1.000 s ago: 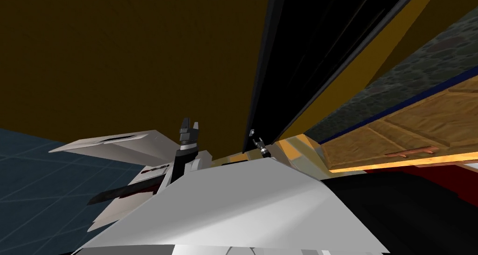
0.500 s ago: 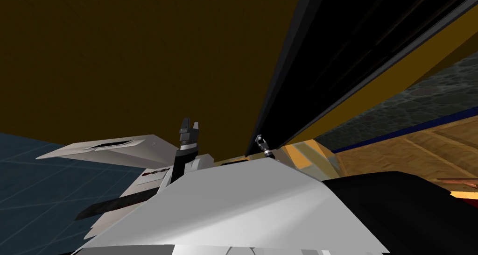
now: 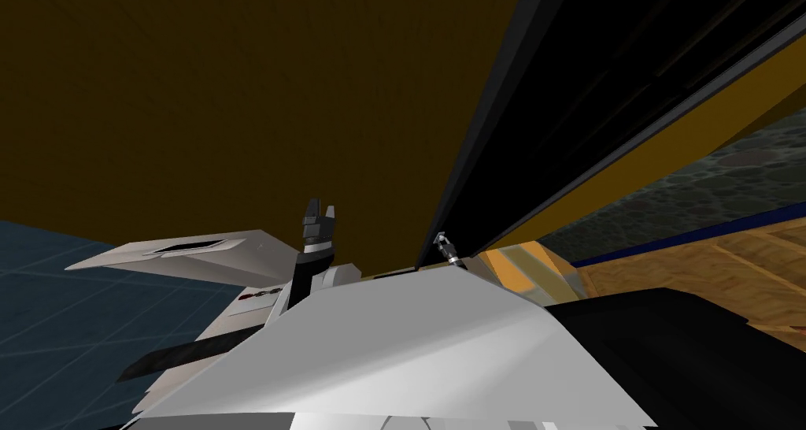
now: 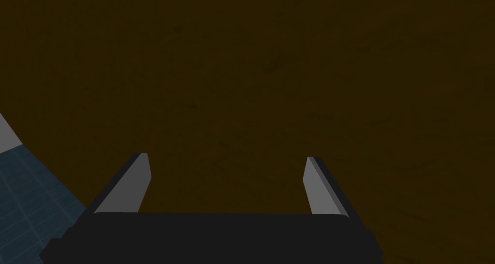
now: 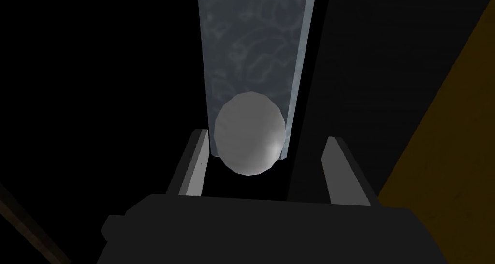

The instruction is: Pull the door open

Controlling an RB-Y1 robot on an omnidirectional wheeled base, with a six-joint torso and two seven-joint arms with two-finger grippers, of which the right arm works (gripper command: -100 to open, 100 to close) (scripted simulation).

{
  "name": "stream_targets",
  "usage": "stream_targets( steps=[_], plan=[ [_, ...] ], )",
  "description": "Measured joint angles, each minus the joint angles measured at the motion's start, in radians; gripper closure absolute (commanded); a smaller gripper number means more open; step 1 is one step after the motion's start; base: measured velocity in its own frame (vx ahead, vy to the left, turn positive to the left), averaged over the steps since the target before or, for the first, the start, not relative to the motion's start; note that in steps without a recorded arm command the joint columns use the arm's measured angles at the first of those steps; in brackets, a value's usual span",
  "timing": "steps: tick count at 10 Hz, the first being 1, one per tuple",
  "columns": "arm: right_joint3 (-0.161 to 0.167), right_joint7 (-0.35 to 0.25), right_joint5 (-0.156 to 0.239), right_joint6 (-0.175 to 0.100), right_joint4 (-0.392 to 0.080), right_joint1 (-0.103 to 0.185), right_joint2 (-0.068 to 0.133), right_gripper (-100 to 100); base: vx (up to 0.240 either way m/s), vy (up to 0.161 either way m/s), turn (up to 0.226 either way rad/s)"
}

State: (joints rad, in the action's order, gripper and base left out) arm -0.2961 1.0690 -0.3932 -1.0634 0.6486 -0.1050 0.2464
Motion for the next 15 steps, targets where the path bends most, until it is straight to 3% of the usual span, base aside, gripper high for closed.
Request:
stream_targets(
  steps=[5, 15],
  plan=[
    [-0.004, 0.0, 0.002, 0.002, 0.002, 0.001, 0.004, 100, -0.005, -0.003, 0.008],
    [0.026, -0.23, 0.069, 0.014, 0.006, 0.009, 0.009, 100, -0.029, -0.014, 0.045]
  ],
)
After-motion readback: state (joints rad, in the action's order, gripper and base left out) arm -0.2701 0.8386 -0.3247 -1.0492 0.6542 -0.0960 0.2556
